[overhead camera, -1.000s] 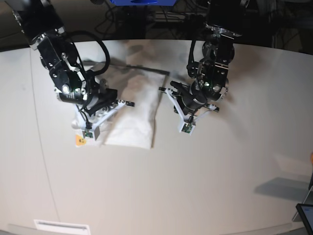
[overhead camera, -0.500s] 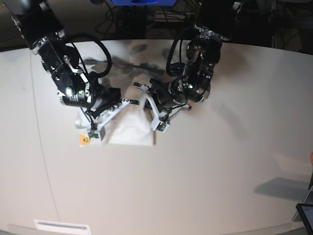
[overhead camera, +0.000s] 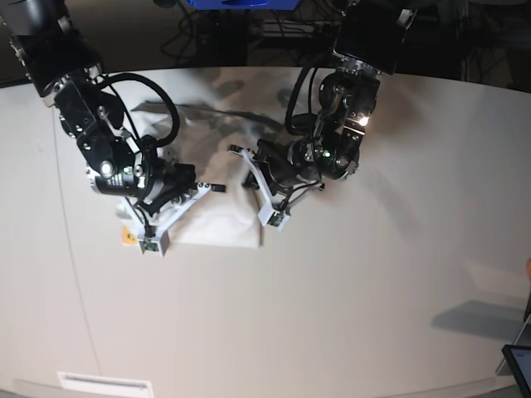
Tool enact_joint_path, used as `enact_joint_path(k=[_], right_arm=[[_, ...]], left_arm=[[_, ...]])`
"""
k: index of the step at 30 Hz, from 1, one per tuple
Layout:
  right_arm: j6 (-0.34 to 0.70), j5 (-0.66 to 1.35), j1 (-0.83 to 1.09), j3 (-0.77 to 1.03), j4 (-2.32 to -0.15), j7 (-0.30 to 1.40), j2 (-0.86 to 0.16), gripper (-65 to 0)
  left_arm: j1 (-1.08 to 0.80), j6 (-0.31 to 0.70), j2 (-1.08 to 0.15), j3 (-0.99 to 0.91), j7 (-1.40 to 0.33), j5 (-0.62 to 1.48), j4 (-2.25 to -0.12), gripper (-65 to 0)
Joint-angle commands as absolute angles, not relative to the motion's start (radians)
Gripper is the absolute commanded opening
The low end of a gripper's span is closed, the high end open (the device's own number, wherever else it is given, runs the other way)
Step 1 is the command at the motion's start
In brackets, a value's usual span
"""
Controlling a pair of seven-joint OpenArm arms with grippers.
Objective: Fold the T-shirt properly
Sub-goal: 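Gather the white shirt into a bundle between both grippers, then open the left gripper and raise it away from the shirt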
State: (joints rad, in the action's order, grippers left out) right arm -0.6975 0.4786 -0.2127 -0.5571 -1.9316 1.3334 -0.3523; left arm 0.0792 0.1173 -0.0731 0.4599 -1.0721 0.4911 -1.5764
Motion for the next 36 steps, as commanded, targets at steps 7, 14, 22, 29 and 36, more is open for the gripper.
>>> enact_joint_path(k=[7, 14, 22, 29, 36], right_arm=[[-0.698, 0.478, -0.237, -0.587, -1.982, 1.320, -0.354, -64.9], [-0.698, 0.294, -0.265, -0.782, -1.974, 1.330, -0.326, -64.4], [-0.698, 0.239, -0.263, -0.839, -1.940, 1.325, -0.288, -63.8], [-0.698, 0.242, -0.265, -0.840, -1.943, 1.323, -0.269, -57.7], [-0.698, 0.240, -0.257, -0.840, -1.946, 1.322, -0.234, -51.7]], left_arm=[[0.122, 0.119, -0.073, 0.460, -1.072, 0.487, -1.593, -64.8], [0.134, 0.117, -0.073, 0.469, -1.075, 0.487, -1.593, -64.8], [0.128, 0.117, -0.074, 0.470, -1.075, 0.487, -1.590, -64.8], [0.122, 0.117, -0.110, 0.470, -1.075, 0.487, -1.593, -64.8], [0.114, 0.117, -0.168, 0.460, -1.075, 0.489, -1.593, -64.8]])
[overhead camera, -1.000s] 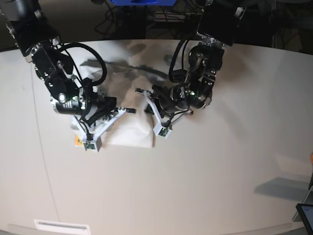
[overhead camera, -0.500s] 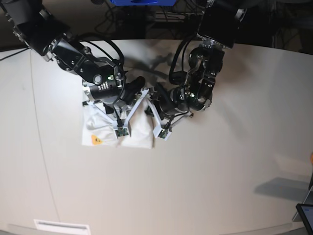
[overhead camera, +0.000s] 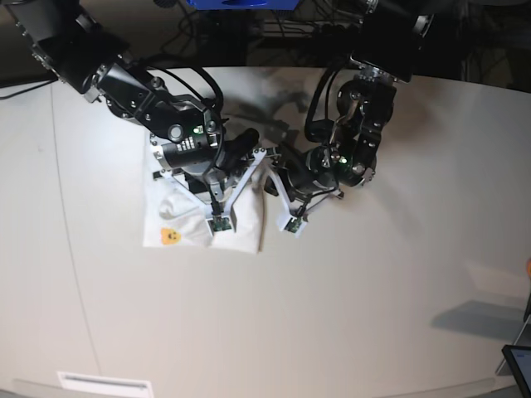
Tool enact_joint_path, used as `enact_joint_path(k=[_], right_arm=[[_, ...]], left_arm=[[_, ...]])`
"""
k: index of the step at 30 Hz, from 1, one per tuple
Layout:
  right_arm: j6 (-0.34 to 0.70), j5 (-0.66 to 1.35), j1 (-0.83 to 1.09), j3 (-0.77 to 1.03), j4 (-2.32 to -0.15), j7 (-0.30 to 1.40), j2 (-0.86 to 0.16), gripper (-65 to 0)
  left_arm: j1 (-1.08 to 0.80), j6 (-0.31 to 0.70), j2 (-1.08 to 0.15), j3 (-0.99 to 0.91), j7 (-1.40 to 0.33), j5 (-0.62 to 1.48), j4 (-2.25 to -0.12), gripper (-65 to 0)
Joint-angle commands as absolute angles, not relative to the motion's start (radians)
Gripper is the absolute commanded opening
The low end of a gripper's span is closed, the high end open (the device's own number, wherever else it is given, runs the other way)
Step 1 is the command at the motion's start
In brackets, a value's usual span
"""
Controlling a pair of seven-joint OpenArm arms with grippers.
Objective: Fold the T-shirt properly
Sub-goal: 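Open the left gripper and raise it away from the shirt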
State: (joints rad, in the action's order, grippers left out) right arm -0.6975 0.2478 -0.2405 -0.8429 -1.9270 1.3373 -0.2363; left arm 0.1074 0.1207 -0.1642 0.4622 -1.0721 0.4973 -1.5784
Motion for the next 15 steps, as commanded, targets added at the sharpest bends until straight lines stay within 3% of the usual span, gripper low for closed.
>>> enact_joint_path(k=[1, 9, 15], right_arm=[[-0.698, 0.240, -0.257, -0.840, -1.946, 1.322, -0.228, -51.7], [-0.698, 0.240, -0.265, -0.840, -1.968, 1.320, -0.189, -37.1], [-0.698, 0.200, -0.306, -0.820, -1.991, 1.300, -0.193, -35.8]], left_arm=[[0.113, 0.117, -0.173, 0.460, -1.075, 0.489, -1.595, -64.8], [0.091, 0.113, -0.255, 0.418, -1.076, 0.495, -1.667, -64.8], [-0.001, 0.114, -0.328, 0.220, -1.076, 0.495, -1.747, -64.8]])
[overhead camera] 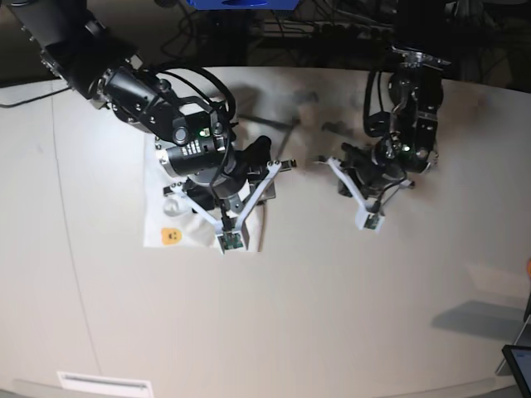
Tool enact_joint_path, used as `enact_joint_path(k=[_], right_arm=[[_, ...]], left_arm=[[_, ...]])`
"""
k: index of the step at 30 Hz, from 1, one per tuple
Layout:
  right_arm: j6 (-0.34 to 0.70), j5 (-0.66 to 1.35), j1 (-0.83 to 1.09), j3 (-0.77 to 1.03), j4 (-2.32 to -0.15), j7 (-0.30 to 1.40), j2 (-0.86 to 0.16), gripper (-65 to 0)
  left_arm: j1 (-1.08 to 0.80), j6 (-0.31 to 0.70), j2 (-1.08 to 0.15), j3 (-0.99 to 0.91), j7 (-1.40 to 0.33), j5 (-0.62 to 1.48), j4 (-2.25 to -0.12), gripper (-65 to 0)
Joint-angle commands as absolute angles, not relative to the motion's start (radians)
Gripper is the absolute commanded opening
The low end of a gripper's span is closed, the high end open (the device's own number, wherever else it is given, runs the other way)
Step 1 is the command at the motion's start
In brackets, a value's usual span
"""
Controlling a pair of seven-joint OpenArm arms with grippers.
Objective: Fold the T-shirt properly
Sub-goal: 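Open the left gripper and raise it away from the shirt, then pull the shirt bundle with the right gripper, spreading it flat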
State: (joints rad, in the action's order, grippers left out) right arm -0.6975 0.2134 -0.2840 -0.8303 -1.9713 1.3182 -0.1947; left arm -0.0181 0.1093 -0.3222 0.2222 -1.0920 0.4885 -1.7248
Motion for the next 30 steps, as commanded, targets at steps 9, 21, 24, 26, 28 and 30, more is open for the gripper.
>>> enact_joint_path(k=[9, 21, 24, 26, 28, 30], right_arm=[[-0.698, 0.079, -0.239, -0.552, -1.992, 1.265, -0.191, -65.0], [-0.698, 0.079, -0.027, -0.361, -1.969, 1.112, -0.186, -64.7], [-0.698, 0.079, -0.012, -0.364, -1.956, 1.092, -0.185, -64.7], [-0.698, 0.079, -0.002, -0.364, -1.943, 1.081, -0.183, -64.7], [-0.698, 0.079, 0.002, -0.360, -1.923, 1.059, -0.183, -64.7], [-0.698, 0.079, 0.004, -0.363, -1.910, 1.043, -0.183, -64.7]], left_arm=[[-0.182, 0.114, -0.420, -0.008, -1.073, 0.490, -1.871, -64.8], [-0.266, 0.116, -0.420, -0.189, -1.072, 0.489, -1.880, -64.8], [-0.266, 0.116, -0.417, -0.180, -1.072, 0.490, -1.880, -64.8], [-0.266, 0.116, -0.409, -0.180, -1.072, 0.492, -1.880, -64.8], [-0.266, 0.116, -0.401, -0.185, -1.072, 0.489, -1.880, -64.8], [-0.266, 0.116, -0.400, -0.183, -1.072, 0.489, -1.880, -64.8]])
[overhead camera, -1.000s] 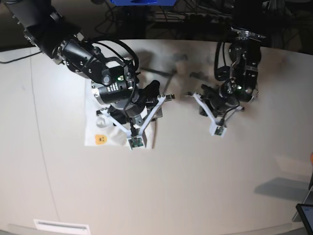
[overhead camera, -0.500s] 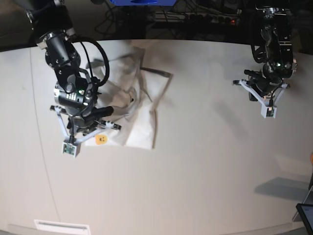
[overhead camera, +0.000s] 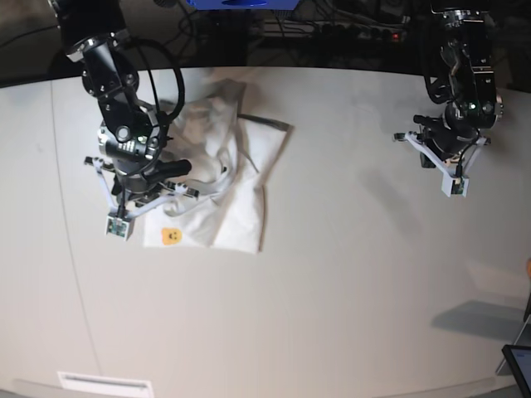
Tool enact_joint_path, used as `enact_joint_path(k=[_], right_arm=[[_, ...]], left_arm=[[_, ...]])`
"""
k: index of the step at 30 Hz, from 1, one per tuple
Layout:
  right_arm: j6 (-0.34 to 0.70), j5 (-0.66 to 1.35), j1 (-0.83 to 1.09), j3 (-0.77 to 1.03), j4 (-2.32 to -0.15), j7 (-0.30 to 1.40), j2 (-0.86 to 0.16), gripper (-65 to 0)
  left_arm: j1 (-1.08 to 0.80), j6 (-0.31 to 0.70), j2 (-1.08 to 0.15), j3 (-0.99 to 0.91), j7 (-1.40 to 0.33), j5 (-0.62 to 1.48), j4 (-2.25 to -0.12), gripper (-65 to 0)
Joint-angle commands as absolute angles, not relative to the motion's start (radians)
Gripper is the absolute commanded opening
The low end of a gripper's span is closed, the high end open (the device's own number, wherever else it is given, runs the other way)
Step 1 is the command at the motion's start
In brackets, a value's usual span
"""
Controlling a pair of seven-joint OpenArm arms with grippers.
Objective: Fold the T-shirt properly
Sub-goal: 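Pull the shirt bundle with the right gripper, spreading it flat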
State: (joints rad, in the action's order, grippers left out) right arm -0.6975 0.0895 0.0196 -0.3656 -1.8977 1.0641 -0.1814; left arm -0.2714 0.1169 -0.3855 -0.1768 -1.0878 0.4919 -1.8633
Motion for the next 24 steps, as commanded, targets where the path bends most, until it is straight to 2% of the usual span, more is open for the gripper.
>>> enact_joint_path(k=[1, 10, 24], right_arm=[[-0.698, 0.079, 0.004, -0.363, -1.906, 1.040, -0.182, -64.7], [-0.698, 0.079, -0.004, -0.367, -1.900, 1.036, -0.113, -64.7], [-0.698, 0.077, -0.018, -0.367, -1.880, 1.035, -0.070, -64.7]], left_arm=[[-0.266, 0.116, -0.398, -0.182, -1.072, 0.489, -1.880, -64.8], [-0.266, 0.117, -0.398, -0.180, -1.072, 0.489, -1.880, -64.8], [-0.268, 0.117, -0.398, -0.180, -1.072, 0.490, -1.880, -64.8]])
